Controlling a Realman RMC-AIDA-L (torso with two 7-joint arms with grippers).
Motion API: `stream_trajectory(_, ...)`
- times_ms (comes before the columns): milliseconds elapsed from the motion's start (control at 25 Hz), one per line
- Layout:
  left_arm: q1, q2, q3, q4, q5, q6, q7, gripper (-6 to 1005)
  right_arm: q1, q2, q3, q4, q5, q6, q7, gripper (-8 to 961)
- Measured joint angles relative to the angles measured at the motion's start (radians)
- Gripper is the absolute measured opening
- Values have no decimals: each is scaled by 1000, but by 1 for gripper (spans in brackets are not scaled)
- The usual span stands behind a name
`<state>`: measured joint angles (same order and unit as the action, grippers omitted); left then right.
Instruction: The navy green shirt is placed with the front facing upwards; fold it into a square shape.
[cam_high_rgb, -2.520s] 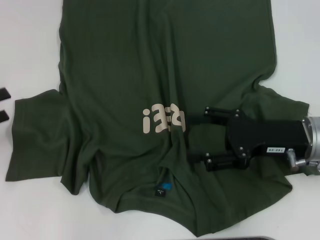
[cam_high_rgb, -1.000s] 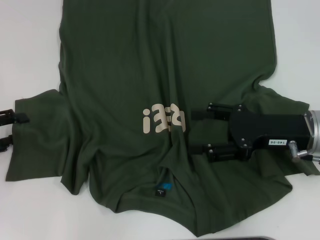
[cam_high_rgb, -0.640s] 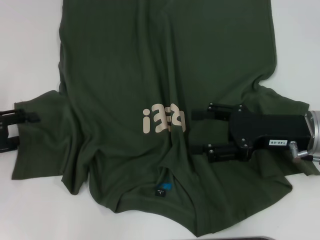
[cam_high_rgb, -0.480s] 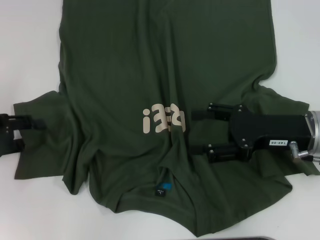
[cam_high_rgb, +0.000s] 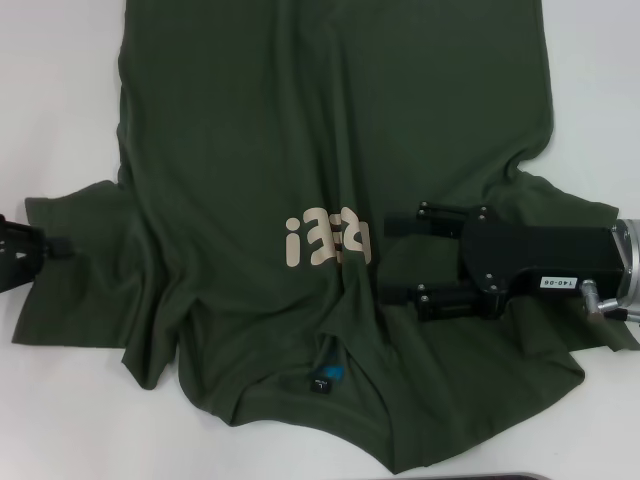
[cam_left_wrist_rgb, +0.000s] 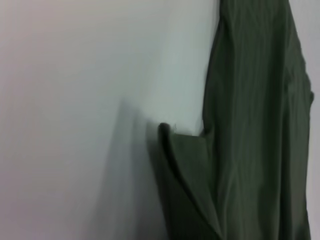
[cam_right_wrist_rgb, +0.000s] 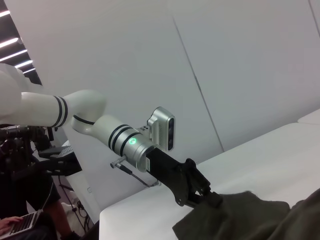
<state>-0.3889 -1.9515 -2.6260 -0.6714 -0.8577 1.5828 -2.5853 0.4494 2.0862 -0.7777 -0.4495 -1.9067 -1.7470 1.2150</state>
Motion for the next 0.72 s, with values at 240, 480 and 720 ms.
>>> stream_trajectory(240,4,5,4,0,7,11,1,135,0,0,0,0,0,-1,0,915)
stream_trajectory(480,4,12,-1,-5,8,55,17,24,1,0,0,0,0,-2,5,915)
stream_trajectory(720,9,46,-24,-10,8,60,8,5,1,-4,8,-8,0,-2,26,915)
